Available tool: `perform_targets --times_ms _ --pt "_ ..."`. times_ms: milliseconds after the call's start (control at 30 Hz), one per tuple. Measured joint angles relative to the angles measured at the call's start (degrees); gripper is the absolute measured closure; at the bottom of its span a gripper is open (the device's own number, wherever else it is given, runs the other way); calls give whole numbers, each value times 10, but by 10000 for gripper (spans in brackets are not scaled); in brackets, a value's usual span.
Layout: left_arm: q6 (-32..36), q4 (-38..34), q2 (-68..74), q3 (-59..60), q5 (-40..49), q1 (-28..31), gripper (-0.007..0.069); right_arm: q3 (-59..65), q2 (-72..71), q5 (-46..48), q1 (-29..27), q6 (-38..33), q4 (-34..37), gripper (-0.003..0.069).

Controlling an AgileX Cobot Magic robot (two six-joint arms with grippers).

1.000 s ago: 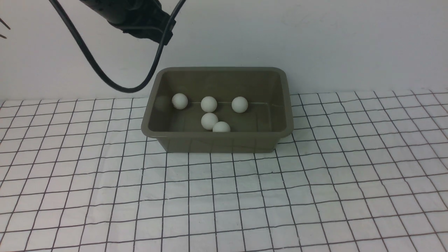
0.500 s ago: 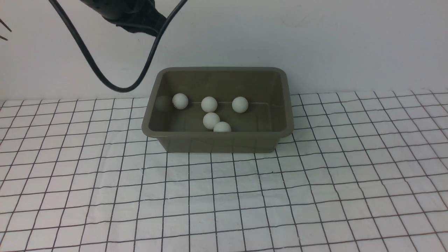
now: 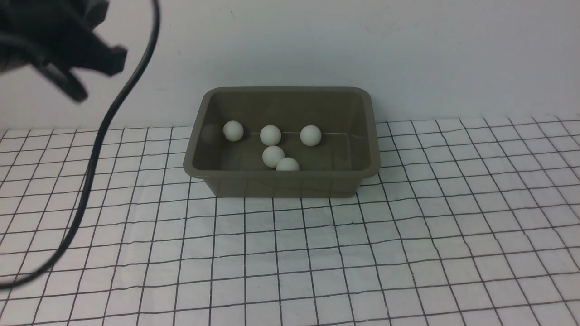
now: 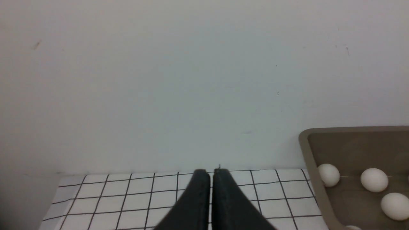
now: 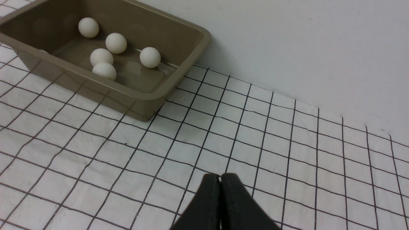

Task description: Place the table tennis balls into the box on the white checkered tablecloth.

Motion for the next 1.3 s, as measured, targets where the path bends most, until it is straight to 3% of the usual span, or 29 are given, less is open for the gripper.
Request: perform_targets --times_ms 567,867,1300 --pt "23 -36 -374 285 5 13 629 0 0 0 0 0 -1 676" --pt "26 -36 -439 299 88 13 629 0 0 0 0 0 -1 676" --pt "94 -23 -446 299 215 13 629 0 0 1 0 0 -1 676"
